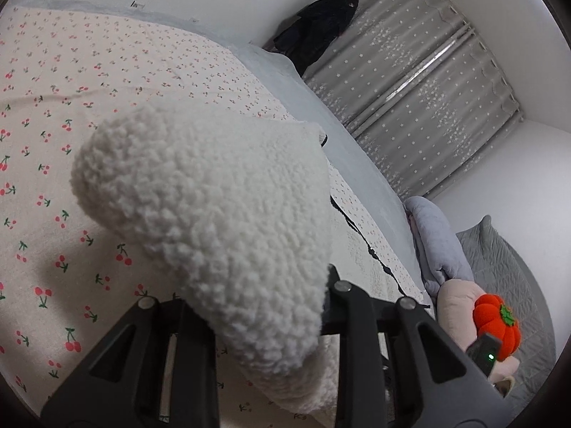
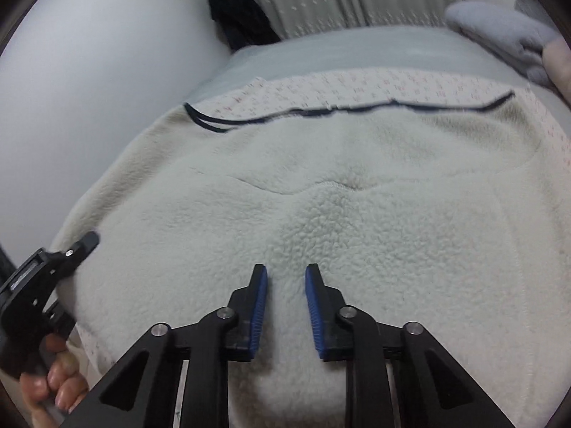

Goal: Fold large clothes

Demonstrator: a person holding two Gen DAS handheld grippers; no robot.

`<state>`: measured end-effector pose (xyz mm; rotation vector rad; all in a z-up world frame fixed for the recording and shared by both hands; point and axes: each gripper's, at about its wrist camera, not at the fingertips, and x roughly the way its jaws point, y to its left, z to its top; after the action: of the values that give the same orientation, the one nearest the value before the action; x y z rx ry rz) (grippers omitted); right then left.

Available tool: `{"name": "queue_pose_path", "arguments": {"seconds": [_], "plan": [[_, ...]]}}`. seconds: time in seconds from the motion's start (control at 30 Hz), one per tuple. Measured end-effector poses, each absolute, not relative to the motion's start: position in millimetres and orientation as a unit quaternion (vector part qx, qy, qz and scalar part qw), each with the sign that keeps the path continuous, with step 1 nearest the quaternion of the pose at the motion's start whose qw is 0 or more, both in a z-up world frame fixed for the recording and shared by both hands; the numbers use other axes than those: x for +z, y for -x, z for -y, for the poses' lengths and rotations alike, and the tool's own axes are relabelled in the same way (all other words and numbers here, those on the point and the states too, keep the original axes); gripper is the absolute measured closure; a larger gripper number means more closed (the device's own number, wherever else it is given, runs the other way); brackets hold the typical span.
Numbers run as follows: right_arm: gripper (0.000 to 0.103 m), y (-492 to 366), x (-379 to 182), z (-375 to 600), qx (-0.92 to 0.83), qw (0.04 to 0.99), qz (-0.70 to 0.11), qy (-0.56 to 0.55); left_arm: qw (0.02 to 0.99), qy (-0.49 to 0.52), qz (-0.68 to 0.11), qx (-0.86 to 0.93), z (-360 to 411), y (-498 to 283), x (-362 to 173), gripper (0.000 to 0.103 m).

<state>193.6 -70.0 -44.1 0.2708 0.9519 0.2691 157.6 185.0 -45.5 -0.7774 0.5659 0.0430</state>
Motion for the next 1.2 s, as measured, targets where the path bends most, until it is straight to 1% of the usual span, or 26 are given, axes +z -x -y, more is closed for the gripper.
{"name": "queue_pose_path", "arguments": {"seconds": [0.1,0.23,0.47,0.63,0.73,0.77,0.8,0.83,0.9,0.93,0.97,1.03,1.1,1.2], "plan": [[0.088,-205.7,-60.7,70.1,0.124,0.859,-0.475,-0.142,0.904,0.344,-0.254,0.013,-177.0,-155.2,-36.4,0.075],[0.091,-206.2,-70.9,60.0,0.129,0.862,-0.475,-0.123,0.93,0.29,-0.225,-0.017,-150.0,-145.6,-17.0,0.075],[0.091,-198.8,-73.3,72.0,0.146,0.859,-0.464,-0.159,0.955,0.231,-0.165,-0.086,-98.6,-128.9,11.9,0.075],[0.091,-197.5,-74.4,93.1,0.211,0.834,-0.452,-0.236,0.96,0.194,-0.149,-0.137,-58.5,-126.3,23.6,0.075],[0.09,-197.1,-74.2,114.8,0.259,0.796,-0.456,-0.301,0.962,0.166,-0.15,-0.155,-36.2,-127.3,25.8,0.075],[0.086,-196.4,-73.3,122.3,0.261,0.786,-0.46,-0.32,0.962,0.159,-0.155,-0.162,-28.7,-129.0,25.4,0.075],[0.079,-194.4,-70.1,134.8,0.258,0.775,-0.463,-0.343,0.961,0.155,-0.159,-0.167,-23.8,-130.2,25.0,0.075],[0.075,-191.9,-66.5,144.6,0.253,0.772,-0.461,-0.356,0.959,0.15,-0.166,-0.173,-17.9,-132.6,23.3,0.074],[0.043,-181.9,-55.3,175.1,0.236,0.777,-0.434,-0.389,0.955,0.139,-0.181,-0.189,-4.5,-136.8,20.1,0.074],[0.039,-176.8,-50.5,189.1,0.227,0.783,-0.418,-0.401,0.954,0.131,-0.186,-0.194,3.2,-136.4,19.3,0.073],[0.036,-171.4,-45.8,203.7,0.216,0.789,-0.404,-0.41,0.953,0.117,-0.194,-0.203,10.7,-137.9,16.2,0.073],[0.034,-161.4,-40.3,233.9,0.195,0.796,-0.383,-0.427,0.947,0.085,-0.212,-0.226,26.0,-140.3,9.3,0.07],[0.033,-150.2,-39.8,262.9,0.177,0.795,-0.369,-0.448,0.936,0.028,-0.236,-0.258,47.4,-140.4,-3.5,0.069],[0.031,-136.0,-40.1,289.4,0.157,0.79,-0.356,-0.474,0.918,-0.065,-0.261,-0.29,77.0,-132.2,-25.6,0.063]]}}
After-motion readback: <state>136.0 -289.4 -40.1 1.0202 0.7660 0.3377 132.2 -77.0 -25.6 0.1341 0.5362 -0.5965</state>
